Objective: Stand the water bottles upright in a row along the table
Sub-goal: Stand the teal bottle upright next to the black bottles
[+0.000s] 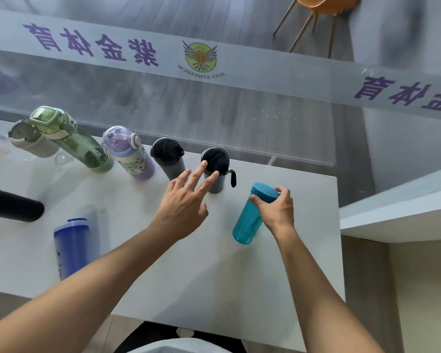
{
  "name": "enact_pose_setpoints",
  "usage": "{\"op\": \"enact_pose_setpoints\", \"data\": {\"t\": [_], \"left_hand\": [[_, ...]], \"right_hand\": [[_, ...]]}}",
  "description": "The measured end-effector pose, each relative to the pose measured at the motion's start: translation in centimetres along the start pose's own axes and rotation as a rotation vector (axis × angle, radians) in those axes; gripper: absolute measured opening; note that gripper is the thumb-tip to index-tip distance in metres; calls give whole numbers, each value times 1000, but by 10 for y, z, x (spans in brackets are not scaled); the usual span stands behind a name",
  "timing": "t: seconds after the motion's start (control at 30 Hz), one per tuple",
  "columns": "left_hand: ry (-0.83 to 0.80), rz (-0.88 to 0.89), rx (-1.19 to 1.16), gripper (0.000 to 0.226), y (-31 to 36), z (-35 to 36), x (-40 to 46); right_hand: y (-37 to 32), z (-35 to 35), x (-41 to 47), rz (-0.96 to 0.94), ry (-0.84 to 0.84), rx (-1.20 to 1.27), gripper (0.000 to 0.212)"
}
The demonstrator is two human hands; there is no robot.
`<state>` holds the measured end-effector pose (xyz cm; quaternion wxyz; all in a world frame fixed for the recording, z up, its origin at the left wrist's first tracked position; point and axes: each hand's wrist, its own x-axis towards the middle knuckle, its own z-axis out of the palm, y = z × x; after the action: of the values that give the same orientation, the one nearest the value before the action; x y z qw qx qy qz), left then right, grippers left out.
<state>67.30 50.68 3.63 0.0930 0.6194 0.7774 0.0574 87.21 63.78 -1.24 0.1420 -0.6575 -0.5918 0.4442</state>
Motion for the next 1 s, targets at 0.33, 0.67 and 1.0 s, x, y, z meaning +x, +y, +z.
{"op": "enact_pose_setpoints", "data": {"t": [0.33, 0.67, 1.0], "left_hand": [[-18, -5, -40, 89, 0, 1, -3], [-13, -7, -77, 91, 0, 4, -2], [-16, -18, -70, 87, 1, -1, -2]], "right_hand": [[-34, -11, 14, -287, 58, -91, 83], [-24, -10, 18, -321, 65, -117, 83], [-24, -12, 11, -329, 88, -170, 98]]}}
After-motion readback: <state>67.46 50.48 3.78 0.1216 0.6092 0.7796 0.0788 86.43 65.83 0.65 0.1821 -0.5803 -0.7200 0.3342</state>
